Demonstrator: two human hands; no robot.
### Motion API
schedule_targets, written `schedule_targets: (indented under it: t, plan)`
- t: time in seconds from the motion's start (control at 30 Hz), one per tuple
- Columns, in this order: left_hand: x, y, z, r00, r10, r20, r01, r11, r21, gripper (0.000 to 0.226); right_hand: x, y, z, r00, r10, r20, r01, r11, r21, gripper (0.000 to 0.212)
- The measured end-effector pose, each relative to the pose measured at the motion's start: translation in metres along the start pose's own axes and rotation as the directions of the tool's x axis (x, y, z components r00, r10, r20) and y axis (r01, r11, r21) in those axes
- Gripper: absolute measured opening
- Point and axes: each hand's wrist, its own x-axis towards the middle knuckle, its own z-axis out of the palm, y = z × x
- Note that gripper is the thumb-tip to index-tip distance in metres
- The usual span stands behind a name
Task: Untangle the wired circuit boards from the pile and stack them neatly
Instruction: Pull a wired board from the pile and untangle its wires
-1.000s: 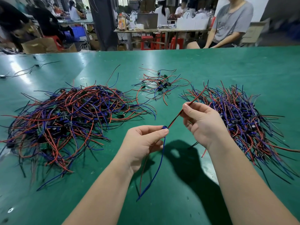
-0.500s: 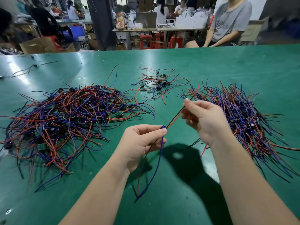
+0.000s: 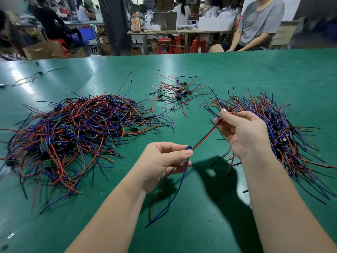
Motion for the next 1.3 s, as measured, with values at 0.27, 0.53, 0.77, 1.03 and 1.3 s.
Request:
schedule_targets:
  t: [0.27, 0.53, 0.77, 1.03, 1.3]
  plan:
    - [0.000, 0.000, -0.006, 1.000, 0.006, 0.003, -0.006, 0.999, 0.032, 0.017, 0.000, -0.003, -0.003, 0.995, 0.098, -0.022, -0.097, 0.994, 0.054, 0.013]
    - [0.001, 0.001, -0.013, 1.000, 0.001, -0.001, 0.000, 0.995, 0.100, 0.018, 0.003, -0.005, -0.013, 0.999, 0.004, -0.042, -0.007, 0.998, -0.062, 0.016]
    - [0.006, -0.003, -0.011, 0.985, 0.025, -0.172, -0.015, 0.998, 0.059, 0.005, 0.007, 0.010, -0.005, 0.902, -0.429, -0.052, 0.362, 0.817, -0.449, 0.029]
    - [0.015, -0.008, -0.012, 0.893, 0.189, -0.408, -0.223, 0.974, -0.038, 0.002, -0.034, 0.047, 0.028, 0.880, -0.198, 0.433, 0.450, 0.639, -0.624, 0.009]
    - [0.008, -0.007, -0.003, 0.939, 0.277, -0.204, -0.259, 0.960, 0.110, 0.019, -0.036, 0.032, 0.027, 0.907, -0.147, 0.395, 0.376, 0.705, -0.602, 0.017]
